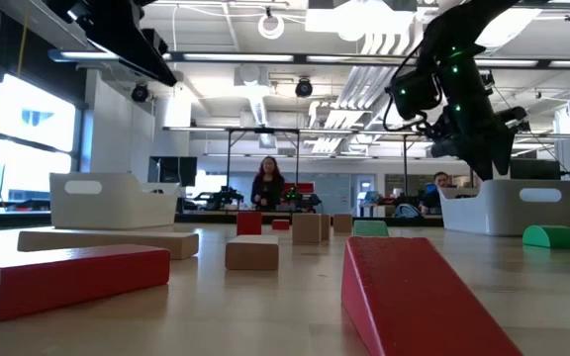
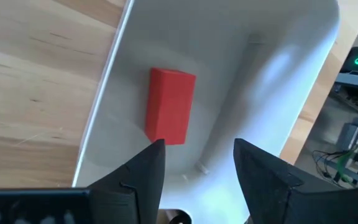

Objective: Sort & place blocks by color
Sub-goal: Put the brown block into the transparent bin

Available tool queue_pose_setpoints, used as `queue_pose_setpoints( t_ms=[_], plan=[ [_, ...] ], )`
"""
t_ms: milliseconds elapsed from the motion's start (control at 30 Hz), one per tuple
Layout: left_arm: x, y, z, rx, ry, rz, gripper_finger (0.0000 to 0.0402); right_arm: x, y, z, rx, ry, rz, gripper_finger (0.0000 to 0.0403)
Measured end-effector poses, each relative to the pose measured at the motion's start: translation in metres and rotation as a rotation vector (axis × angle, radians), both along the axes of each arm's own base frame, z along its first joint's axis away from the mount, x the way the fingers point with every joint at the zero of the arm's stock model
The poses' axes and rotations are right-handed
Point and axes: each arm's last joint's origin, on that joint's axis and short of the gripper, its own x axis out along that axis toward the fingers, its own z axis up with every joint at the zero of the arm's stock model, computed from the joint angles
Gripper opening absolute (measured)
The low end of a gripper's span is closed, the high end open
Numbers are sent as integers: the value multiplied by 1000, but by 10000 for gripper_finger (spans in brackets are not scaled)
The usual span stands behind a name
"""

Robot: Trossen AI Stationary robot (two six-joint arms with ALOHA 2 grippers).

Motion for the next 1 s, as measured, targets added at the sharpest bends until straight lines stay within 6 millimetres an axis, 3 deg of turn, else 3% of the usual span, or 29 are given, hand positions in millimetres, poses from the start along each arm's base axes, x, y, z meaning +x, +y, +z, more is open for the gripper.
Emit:
queue_pose_setpoints(
  t_ms=[233,500,700,1000],
  plan=[
    [15,-2,-11,-56,44,-34,135,0,13,16,-78,-48,44,178],
    [32,-5,-4,-93,70,-14,145,3,34,33,-177,-169,71,179],
    [41,-12,-2,-130,106,6,178,11,50,35,-190,-200,132,179],
    [51,-31,-18,-165,180,-9,199,20,65,36,-233,-230,166,179]
  ],
)
